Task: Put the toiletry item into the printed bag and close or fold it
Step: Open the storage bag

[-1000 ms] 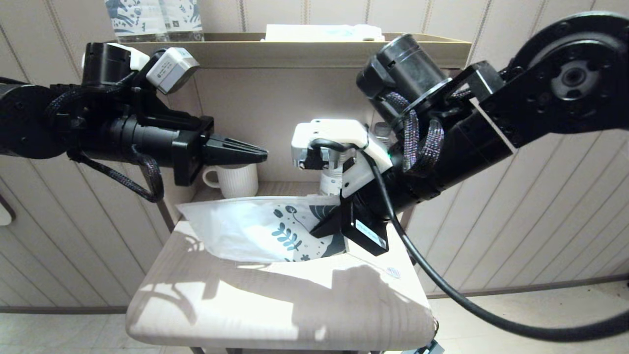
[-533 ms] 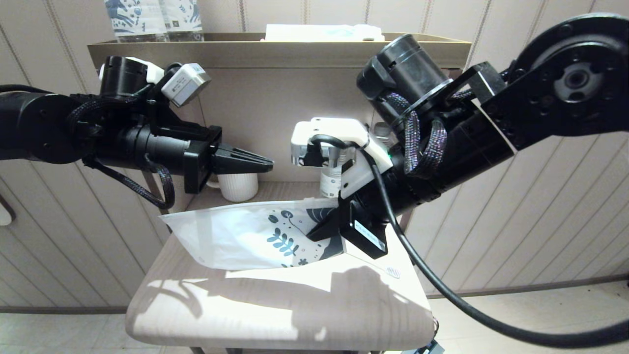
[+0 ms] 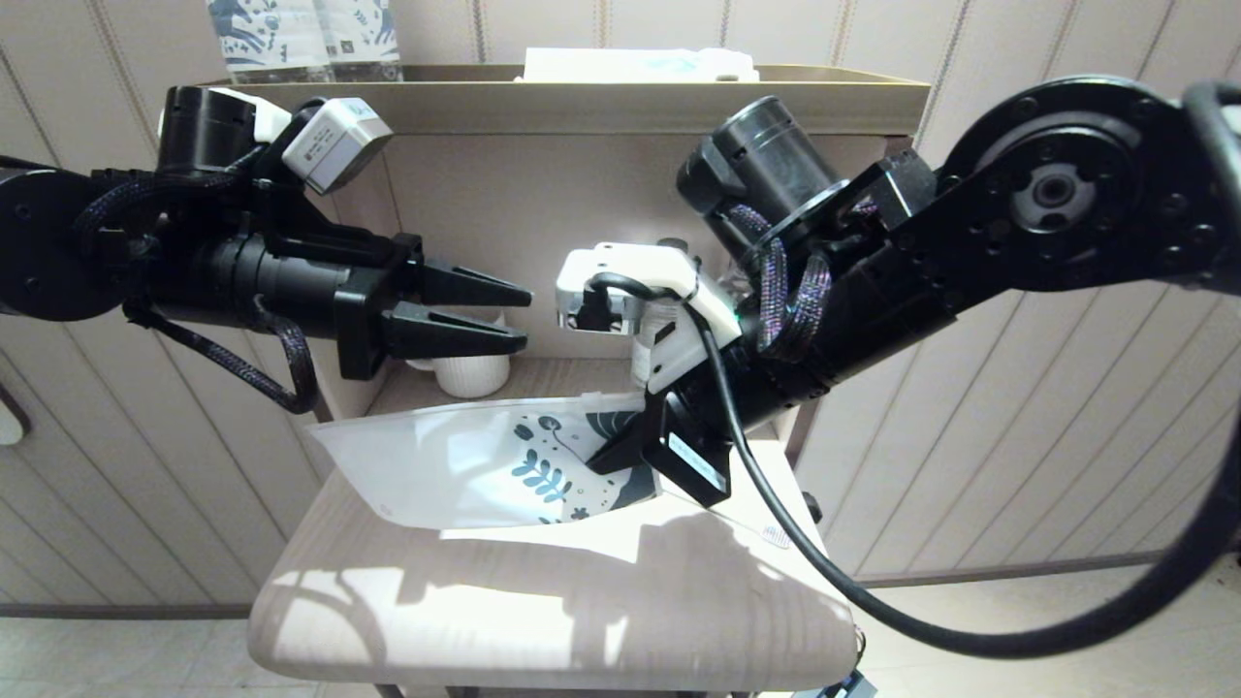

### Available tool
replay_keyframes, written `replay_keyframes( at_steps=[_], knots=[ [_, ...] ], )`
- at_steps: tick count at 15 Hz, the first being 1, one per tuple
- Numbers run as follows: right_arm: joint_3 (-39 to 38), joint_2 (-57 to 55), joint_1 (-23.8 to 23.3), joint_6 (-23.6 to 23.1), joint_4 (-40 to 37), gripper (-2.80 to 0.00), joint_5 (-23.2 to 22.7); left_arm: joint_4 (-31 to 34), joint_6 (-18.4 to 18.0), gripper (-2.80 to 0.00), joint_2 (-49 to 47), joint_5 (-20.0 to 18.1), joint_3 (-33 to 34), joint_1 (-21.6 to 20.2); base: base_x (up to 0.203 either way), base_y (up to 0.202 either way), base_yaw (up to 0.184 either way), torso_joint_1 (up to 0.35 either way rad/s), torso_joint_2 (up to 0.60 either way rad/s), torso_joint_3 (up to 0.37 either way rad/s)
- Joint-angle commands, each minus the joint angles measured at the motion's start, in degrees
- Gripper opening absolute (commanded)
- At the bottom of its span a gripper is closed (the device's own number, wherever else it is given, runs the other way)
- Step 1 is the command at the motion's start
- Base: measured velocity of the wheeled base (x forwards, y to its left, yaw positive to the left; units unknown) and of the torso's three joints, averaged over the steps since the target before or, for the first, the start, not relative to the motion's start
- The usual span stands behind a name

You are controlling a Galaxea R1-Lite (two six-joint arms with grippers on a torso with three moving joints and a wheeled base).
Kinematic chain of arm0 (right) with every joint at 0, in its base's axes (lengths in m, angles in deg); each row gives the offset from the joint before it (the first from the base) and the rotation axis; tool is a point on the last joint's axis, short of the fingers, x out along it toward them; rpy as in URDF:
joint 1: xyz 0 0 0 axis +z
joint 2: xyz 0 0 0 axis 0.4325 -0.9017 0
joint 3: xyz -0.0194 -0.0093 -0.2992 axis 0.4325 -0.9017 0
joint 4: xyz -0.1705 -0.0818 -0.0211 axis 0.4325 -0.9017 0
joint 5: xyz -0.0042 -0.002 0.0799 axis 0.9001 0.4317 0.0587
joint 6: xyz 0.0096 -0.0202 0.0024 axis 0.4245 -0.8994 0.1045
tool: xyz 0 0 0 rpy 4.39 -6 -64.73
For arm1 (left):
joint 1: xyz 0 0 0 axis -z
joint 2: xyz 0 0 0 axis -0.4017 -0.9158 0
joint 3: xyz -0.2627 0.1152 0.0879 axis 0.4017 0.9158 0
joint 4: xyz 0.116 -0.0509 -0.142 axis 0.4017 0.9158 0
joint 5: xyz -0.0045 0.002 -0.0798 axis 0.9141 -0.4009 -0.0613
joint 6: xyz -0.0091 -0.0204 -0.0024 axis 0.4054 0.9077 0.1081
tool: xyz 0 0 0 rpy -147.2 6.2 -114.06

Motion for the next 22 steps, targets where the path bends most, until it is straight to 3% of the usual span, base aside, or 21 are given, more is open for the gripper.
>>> replay_keyframes(
  at_steps=[1, 6, 22],
  knots=[
    [-0.1, -0.4, 0.1, 0.5, 1.2, -2.8, -0.7, 0.1, 0.3, 0.0, -0.5, -0.3, -0.5, 0.1, 0.0, 0.0, 0.0, 0.0, 0.0, 0.0],
    [-0.8, -2.0, 0.3, 4.7, 6.4, -2.8, -3.1, 0.2, 1.0, 0.0, -1.1, -0.4, 0.0, 1.2, 0.0, 0.0, 0.0, 0.0, 0.0, 0.0],
    [-0.3, -1.9, 1.7, 6.6, 6.7, -2.8, -2.8, -0.1, 0.0, 0.0, -1.7, 2.3, 1.3, 0.9, 0.0, 0.0, 0.0, 0.0, 0.0, 0.0]
  ],
)
